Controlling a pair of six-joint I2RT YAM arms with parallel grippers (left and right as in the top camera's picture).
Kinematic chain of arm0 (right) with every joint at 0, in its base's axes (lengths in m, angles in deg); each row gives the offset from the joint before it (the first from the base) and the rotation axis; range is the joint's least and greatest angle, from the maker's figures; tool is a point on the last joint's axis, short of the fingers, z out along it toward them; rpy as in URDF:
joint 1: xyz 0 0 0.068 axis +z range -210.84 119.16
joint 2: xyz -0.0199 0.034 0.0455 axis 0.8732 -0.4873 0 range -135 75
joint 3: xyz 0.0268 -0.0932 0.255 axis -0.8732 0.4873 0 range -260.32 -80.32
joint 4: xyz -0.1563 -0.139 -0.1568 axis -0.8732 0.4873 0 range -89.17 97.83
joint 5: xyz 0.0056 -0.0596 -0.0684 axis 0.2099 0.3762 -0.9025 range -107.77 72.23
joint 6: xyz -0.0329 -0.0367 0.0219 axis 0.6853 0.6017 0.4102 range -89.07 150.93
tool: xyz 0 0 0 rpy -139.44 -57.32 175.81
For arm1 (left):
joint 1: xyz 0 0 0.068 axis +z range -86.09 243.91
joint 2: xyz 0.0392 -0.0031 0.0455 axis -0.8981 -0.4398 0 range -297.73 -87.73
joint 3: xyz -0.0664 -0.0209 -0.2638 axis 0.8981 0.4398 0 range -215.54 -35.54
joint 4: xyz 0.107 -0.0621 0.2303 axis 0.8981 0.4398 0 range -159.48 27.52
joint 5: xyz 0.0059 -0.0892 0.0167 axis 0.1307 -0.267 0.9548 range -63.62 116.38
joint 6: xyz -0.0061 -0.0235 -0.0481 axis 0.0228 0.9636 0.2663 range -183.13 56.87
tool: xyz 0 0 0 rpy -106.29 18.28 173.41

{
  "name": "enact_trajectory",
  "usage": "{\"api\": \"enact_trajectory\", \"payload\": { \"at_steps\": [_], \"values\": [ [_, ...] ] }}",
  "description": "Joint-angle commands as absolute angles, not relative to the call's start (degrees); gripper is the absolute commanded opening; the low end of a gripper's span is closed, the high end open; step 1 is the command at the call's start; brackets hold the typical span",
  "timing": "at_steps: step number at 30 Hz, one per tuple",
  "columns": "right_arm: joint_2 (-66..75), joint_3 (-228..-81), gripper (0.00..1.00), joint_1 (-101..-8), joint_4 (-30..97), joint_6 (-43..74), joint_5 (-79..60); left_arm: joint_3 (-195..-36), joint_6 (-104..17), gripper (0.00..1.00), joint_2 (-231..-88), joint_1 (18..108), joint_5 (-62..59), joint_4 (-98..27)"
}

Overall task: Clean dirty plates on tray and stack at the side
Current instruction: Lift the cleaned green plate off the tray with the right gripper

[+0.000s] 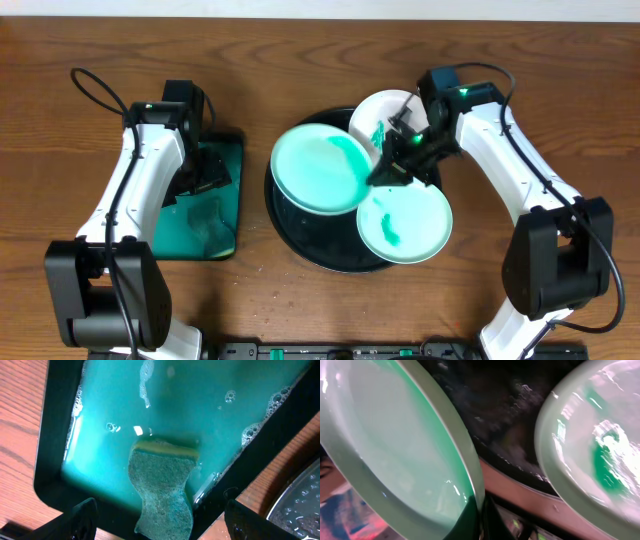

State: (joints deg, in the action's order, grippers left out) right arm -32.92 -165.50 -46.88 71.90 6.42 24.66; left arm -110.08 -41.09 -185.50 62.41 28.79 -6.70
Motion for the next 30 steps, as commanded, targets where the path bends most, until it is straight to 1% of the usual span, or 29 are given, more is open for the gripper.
{"api": "enact_trajectory", "payload": {
  "at_steps": [1,5,9,15,22,30],
  "values": [
    [-31.1,-165.6,0.02,-48.1,75.2,8.2,15.5,-110.0,-41.5,0.81,-186.2,62.6,28.7,-6.5],
    [-31.1,-165.6,0.02,-48.3,78.0,6.9,3.3,-110.0,-41.5,0.81,-186.2,62.6,28.7,-6.5],
    [-31.1,-165.6,0.01,-48.1,76.4,7.1,-6.5,-110.0,-41.5,0.81,-186.2,62.6,28.7,-6.8],
    [-31.1,-165.6,0.01,-46.1,66.4,7.5,-14.5,-110.0,-41.5,0.82,-186.2,62.6,28.7,-7.4],
    [-30.8,-165.7,0.01,-41.6,57.2,12.0,-15.6,-110.0,-41.5,0.82,-186.2,62.6,28.7,-7.5],
    [-27.0,-165.7,0.01,-32.3,53.9,11.9,-32.6,-110.0,-41.5,0.82,-186.2,62.6,28.6,-7.4]
  ]
}}
